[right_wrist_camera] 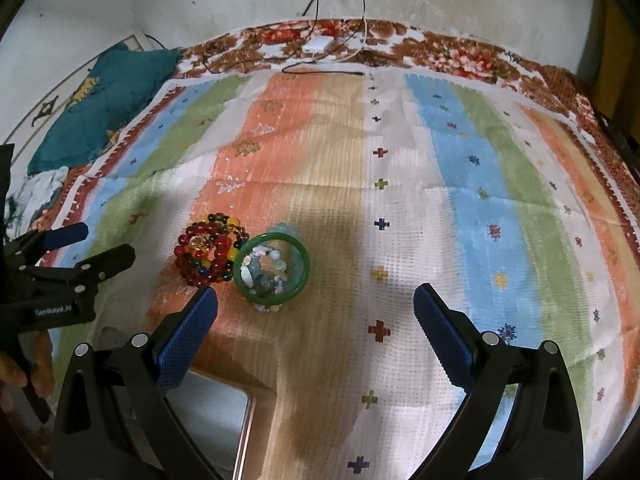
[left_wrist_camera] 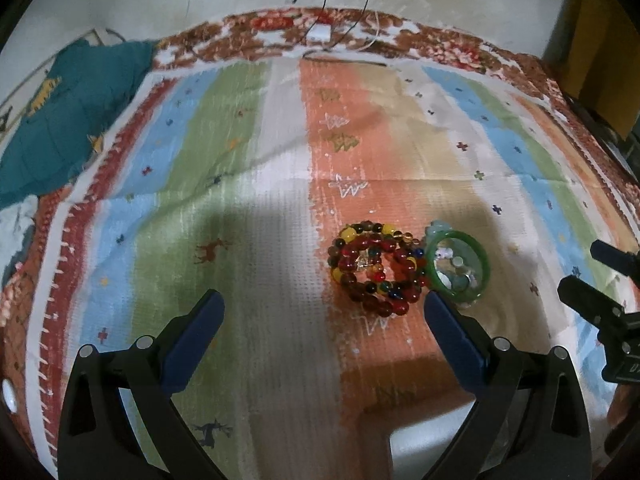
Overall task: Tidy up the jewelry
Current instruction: 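Move both tools forward past the tin toward the bracelet pile, then grasp the red bead bracelet with the left tool while the right tool grasps the green bangle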
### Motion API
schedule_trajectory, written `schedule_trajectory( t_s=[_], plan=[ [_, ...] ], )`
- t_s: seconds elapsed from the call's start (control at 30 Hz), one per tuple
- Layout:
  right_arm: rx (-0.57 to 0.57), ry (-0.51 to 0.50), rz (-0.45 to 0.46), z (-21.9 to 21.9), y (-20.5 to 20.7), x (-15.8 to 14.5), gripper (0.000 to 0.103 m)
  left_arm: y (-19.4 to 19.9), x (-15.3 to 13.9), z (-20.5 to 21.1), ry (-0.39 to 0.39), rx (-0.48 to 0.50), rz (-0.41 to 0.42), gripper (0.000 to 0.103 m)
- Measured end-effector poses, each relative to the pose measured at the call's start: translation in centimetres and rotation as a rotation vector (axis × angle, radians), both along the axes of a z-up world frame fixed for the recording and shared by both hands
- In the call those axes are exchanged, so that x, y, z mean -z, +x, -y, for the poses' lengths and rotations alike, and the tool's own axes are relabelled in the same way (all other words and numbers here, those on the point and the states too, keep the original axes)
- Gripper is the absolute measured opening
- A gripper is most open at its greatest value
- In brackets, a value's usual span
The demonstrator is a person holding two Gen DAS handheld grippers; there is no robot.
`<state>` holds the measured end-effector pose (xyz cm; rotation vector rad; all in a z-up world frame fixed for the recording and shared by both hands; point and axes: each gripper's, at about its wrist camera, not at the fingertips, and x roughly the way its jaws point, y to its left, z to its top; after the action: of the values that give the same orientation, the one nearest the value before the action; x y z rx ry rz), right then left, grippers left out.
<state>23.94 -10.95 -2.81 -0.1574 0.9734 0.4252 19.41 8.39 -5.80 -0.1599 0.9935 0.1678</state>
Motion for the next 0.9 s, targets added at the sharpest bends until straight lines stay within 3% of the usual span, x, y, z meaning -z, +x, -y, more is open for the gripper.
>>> schedule_trajectory(
  t_s=[0.37, 0.5, 0.57, 0.77, 0.9],
  plan=[
    [0.013, 0.021, -0.132, -0.8, 3.1, 2.8, 0.099, 3.1, 2.5, -1.1, -0.120, 0.019, -0.090, 0.096],
    [-0.001, 0.005, -0.161, -1.4, 3.9, 3.9, 0.099, 3.9, 3.4, -1.6, -0.144, 0.014, -0.118, 0.087],
    [-0.004, -0.002, -0.174, -1.5, 4.3, 4.5, 0.099, 4.2, 4.0, -1.8, -0.157, 0.015, -0.138, 0.075],
    [0.001, 0.028, -0.220, -1.8, 5.3, 5.4, 0.099, 4.8, 4.9, -2.2, -0.192, 0.013, -0.168, 0.063],
    [0.010, 0.037, -0.254, -1.7, 5.9, 6.0, 0.085, 5.2, 5.6, -2.3, -0.211, 0.015, -0.187, 0.054]
  ],
)
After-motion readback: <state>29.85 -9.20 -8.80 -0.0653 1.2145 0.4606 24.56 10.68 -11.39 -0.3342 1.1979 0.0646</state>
